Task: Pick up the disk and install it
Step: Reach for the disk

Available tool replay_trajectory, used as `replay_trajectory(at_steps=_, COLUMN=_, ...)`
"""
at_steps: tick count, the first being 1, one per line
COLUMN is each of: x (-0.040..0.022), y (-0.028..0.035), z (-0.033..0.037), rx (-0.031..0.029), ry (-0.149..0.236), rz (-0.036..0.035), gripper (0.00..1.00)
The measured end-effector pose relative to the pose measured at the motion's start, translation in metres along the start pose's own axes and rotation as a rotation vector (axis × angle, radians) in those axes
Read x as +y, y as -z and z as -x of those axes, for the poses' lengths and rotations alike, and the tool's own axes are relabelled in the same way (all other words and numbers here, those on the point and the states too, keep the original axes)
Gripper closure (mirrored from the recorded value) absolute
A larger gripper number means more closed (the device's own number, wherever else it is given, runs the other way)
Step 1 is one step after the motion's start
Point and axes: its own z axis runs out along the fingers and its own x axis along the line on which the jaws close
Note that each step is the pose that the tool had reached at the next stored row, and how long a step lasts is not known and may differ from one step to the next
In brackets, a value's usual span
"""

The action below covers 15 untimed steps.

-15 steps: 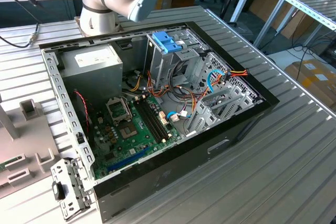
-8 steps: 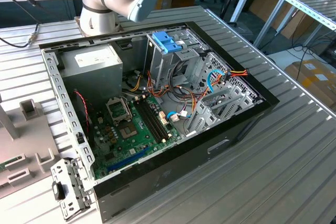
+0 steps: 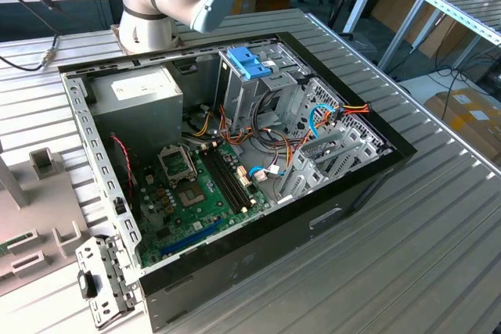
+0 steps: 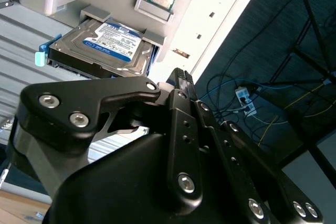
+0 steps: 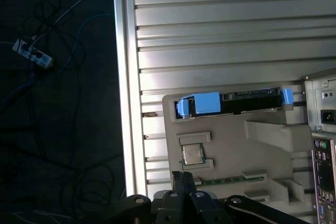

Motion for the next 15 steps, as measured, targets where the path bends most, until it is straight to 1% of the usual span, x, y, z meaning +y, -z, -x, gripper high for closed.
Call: replay_trajectory(at_steps=15, x=0.0001, y=-0.0008, z=0.0030, rx=0.0000, ry=0.000, rz=-0.0003, gripper=0.89)
